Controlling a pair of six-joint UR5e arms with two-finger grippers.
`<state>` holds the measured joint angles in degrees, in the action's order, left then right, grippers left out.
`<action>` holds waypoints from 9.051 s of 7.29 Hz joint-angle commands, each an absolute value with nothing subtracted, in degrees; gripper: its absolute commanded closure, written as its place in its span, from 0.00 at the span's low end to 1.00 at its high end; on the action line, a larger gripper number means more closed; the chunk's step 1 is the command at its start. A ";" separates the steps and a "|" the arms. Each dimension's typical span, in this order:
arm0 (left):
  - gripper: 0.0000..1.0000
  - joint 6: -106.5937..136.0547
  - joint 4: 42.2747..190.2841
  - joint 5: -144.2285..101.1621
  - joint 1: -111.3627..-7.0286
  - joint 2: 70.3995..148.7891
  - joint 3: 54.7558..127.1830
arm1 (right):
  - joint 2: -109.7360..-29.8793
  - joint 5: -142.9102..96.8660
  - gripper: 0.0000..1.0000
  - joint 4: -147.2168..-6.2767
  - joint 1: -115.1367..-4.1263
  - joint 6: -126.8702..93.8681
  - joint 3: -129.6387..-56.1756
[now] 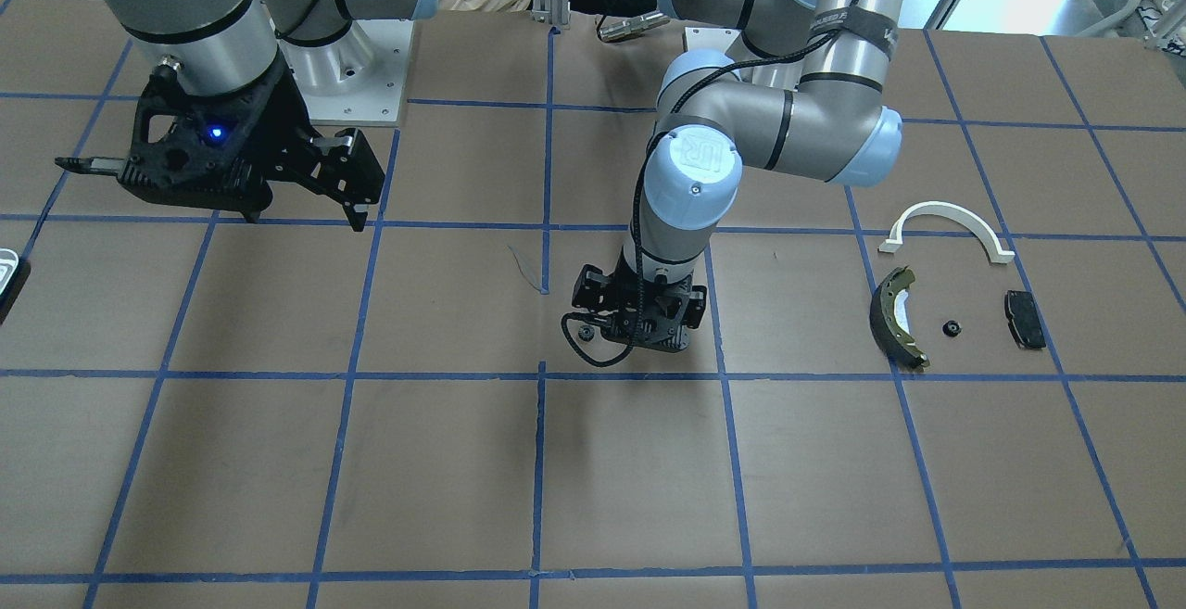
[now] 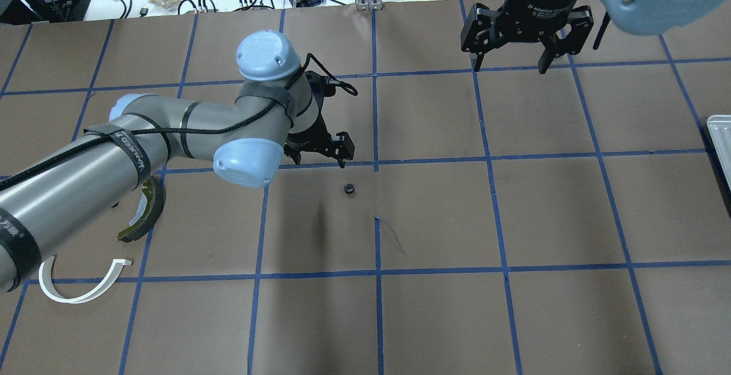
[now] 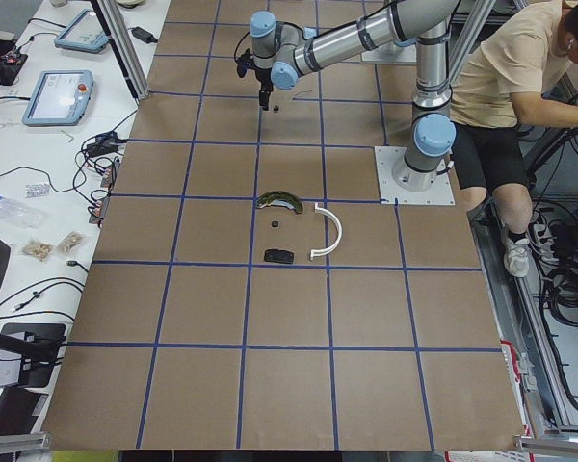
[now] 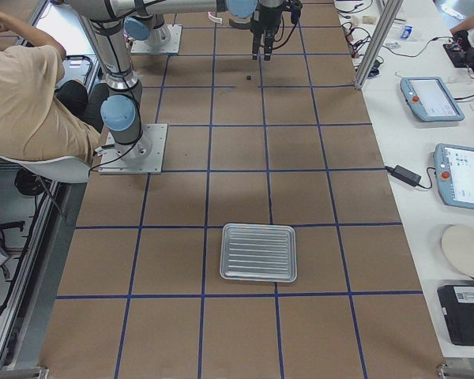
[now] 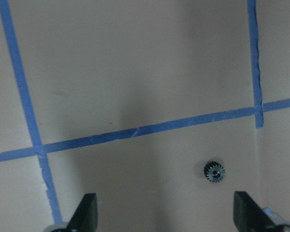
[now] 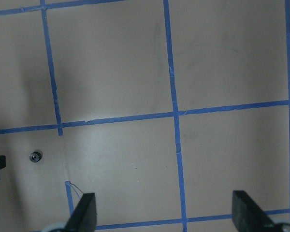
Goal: Place bearing gear from tray to pile
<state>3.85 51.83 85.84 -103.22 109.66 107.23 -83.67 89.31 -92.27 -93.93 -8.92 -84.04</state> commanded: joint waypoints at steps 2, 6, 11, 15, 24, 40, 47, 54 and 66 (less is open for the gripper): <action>0.00 4.75 44.65 85.87 -105.82 112.14 111.53 | -83.41 91.66 0.00 -95.27 -95.71 -5.56 -86.13; 0.26 4.57 40.43 85.78 -105.91 114.69 111.53 | -84.28 91.41 0.00 -95.27 -95.19 -3.34 -86.05; 1.00 3.60 40.34 85.87 -106.08 115.14 111.27 | -85.08 91.14 0.00 -94.83 -94.57 -3.51 -85.78; 1.00 0.20 55.28 89.54 -99.53 112.07 97.79 | -85.87 91.15 0.00 -94.48 -94.31 -3.43 -85.60; 1.00 -31.36 77.70 91.32 -56.63 112.50 91.64 | -85.96 90.79 0.00 -95.18 -93.25 -3.69 -85.78; 1.00 -41.84 59.15 91.41 -50.80 112.94 107.40 | -86.04 90.79 0.00 -95.18 -93.34 -4.31 -85.87; 0.00 -38.61 70.86 91.58 -52.81 108.21 101.55 | -86.04 90.79 0.00 -95.27 -93.25 -4.31 -85.96; 0.00 -17.05 86.84 85.17 -79.59 98.10 86.83 | -86.04 90.88 0.00 -95.27 -93.34 -4.31 -85.96; 0.00 -7.73 86.83 91.32 -88.24 91.85 90.79 | -86.04 90.88 0.00 -95.27 -93.43 -4.31 -86.22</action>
<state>-7.67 86.58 91.30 -88.24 92.03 90.99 -86.05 90.82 -95.27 -93.41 -4.33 -86.17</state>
